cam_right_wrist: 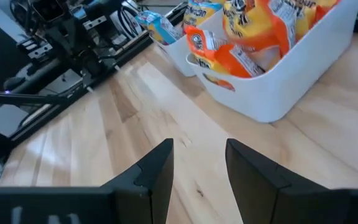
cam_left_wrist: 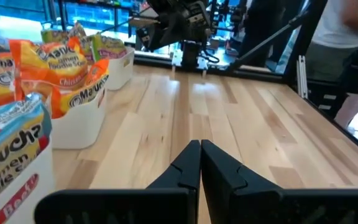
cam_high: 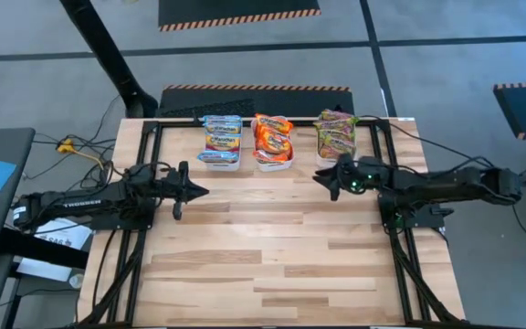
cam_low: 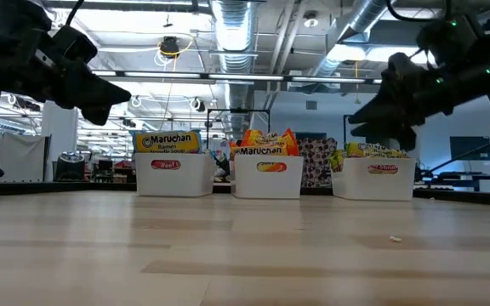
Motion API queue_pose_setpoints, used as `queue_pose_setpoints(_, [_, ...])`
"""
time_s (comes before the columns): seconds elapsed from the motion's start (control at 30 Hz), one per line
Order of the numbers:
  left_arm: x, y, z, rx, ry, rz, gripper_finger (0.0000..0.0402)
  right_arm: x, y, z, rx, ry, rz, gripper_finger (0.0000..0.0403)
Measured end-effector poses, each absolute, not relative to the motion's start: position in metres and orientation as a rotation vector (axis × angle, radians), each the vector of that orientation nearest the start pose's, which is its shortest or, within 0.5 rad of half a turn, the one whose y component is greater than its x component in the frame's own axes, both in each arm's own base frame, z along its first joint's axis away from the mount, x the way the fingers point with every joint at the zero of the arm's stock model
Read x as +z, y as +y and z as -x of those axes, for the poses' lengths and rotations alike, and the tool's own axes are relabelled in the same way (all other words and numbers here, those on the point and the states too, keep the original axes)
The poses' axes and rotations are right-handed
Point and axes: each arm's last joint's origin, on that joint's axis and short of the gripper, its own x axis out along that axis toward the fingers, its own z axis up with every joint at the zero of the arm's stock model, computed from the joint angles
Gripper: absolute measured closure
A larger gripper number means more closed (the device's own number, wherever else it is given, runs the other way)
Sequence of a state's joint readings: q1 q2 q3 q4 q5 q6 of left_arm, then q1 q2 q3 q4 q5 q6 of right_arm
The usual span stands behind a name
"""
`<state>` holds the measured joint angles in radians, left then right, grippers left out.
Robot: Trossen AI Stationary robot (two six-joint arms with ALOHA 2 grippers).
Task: Sort Maruchan noodles
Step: Return to Home Position
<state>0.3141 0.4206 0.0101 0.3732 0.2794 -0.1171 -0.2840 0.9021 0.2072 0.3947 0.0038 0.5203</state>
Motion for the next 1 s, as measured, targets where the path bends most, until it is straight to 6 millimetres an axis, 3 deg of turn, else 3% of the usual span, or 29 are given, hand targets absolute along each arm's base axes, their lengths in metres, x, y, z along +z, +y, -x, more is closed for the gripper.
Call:
queue_pose_setpoints(0.53, [0.150, 0.034, -0.117, 0.210, 0.159, 0.285, 0.0401, 0.136, -0.038, -0.139, -0.357, 0.185, -0.585, 0.0233])
queue_pose_setpoints(1.0, [0.144, 0.036, -0.116, 0.271, 0.220, 0.271, 0.0401, 0.128, -0.034, -0.134, -0.356, 0.279, -0.526, 0.0233])
